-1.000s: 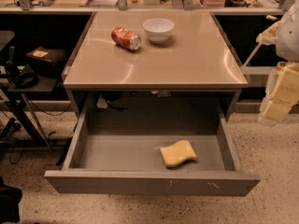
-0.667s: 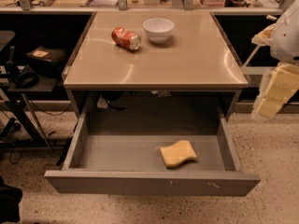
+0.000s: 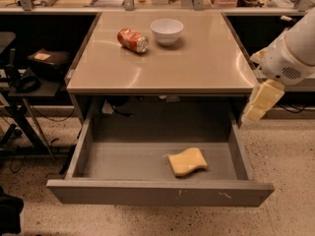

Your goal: Pick sponge from top drawer and place on counter

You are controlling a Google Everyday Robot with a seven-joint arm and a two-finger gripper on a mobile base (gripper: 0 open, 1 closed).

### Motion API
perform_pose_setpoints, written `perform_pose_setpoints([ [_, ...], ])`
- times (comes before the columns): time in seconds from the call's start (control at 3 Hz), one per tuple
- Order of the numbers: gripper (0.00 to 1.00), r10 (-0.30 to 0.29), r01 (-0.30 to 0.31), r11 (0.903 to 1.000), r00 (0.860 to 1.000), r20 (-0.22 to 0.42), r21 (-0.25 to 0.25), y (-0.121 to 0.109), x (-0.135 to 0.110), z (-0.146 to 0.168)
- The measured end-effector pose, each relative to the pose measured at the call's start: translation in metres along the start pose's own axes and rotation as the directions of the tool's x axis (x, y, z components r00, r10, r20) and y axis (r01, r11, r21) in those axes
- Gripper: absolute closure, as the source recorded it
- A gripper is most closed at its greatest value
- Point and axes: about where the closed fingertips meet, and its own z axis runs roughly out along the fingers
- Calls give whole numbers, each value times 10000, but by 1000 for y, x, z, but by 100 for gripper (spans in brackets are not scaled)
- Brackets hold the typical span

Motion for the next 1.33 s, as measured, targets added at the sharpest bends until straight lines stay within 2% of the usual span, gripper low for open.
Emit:
perform_pose_setpoints([
  [0.33, 0, 426, -426, 9990, 9991, 5, 144, -7, 20, 42],
  [0.67, 0, 833, -834, 9965, 9965, 66, 102, 17, 36, 75],
  [1.0, 0, 1122, -1119, 9933, 9937, 73, -292, 69, 38, 102],
  [1.33, 0, 918, -913, 9894, 9958, -8, -1130, 119, 20, 147],
])
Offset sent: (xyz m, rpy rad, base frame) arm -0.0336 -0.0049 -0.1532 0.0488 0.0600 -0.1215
